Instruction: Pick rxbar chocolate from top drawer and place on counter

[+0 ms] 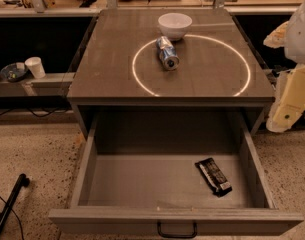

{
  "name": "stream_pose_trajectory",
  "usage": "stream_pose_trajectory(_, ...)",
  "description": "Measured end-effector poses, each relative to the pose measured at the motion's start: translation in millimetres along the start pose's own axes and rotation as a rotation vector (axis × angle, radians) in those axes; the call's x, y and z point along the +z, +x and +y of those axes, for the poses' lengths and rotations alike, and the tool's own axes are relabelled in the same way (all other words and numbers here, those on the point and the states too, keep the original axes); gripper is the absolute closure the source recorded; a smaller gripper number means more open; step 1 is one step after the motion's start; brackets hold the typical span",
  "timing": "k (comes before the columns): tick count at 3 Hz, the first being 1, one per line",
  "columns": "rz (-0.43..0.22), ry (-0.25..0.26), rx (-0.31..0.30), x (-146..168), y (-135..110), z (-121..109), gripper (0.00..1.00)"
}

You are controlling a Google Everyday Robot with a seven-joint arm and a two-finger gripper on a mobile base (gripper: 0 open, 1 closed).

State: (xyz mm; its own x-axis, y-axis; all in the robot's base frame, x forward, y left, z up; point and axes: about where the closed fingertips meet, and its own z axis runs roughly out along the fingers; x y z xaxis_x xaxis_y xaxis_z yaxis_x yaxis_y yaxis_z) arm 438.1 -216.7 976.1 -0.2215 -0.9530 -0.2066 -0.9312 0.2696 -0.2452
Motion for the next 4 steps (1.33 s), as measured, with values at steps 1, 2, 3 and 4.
stream_pose_trajectory(1, 0.008, -0.010, 0.010, 9, 2, 0, 0.00)
stream_pose_trajectory(2, 0.047, -0.066, 0.063, 54, 12, -2, 0.00)
stream_pose_trajectory(3, 0.095, -0.089, 0.150, 116, 29, 9, 0.00)
stream_pose_trajectory(4, 0.140, -0.110, 0.198, 193, 43, 42, 0.00)
